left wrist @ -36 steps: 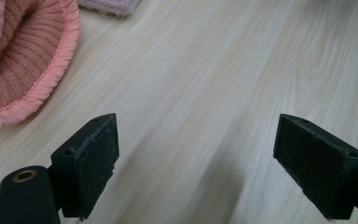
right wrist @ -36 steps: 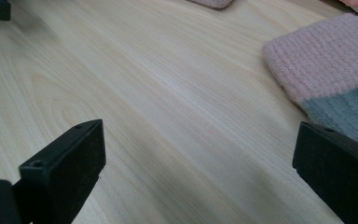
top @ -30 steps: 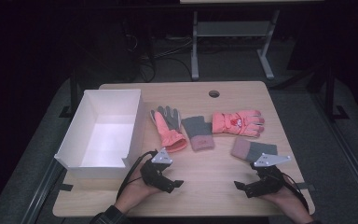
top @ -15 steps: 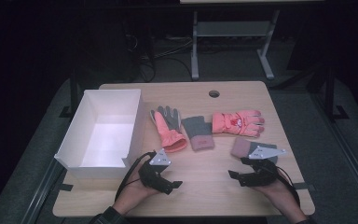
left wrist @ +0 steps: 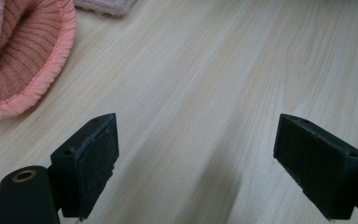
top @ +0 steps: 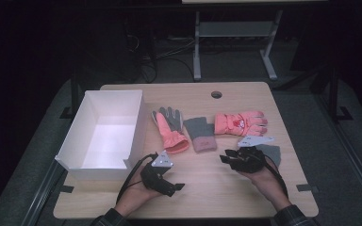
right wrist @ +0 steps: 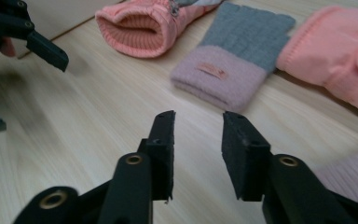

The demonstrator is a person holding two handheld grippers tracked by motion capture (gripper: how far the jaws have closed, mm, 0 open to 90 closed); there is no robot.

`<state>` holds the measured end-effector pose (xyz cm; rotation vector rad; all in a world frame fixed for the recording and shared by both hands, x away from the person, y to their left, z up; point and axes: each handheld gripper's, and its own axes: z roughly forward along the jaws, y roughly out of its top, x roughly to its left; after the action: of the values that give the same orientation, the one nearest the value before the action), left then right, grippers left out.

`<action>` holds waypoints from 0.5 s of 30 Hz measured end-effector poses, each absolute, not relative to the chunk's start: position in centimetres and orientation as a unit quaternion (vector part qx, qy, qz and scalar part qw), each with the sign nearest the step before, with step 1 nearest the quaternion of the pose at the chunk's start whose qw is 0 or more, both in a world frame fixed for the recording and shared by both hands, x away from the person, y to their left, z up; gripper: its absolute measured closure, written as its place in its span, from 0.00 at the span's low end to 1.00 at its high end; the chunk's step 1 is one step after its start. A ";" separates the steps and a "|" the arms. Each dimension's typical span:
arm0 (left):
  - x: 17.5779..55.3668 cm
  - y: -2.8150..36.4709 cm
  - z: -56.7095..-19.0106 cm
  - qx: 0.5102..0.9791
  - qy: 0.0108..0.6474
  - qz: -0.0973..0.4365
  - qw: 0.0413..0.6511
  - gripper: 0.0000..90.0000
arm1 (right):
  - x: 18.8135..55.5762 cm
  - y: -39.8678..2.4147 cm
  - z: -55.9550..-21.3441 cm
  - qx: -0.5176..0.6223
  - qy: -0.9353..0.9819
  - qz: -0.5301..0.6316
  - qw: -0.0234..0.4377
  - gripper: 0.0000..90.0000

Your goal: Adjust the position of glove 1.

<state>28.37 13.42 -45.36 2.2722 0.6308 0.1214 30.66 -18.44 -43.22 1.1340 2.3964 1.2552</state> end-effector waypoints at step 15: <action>28.3 13.5 -45.2 0.885 0.248 0.054 0.390 0.15 | 36.2 -14.4 -42.7 0.389 0.813 0.420 0.107 0.80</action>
<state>28.34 13.52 -45.23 2.2488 0.6315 0.1365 36.17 -14.38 -42.71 1.1456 2.3925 1.2358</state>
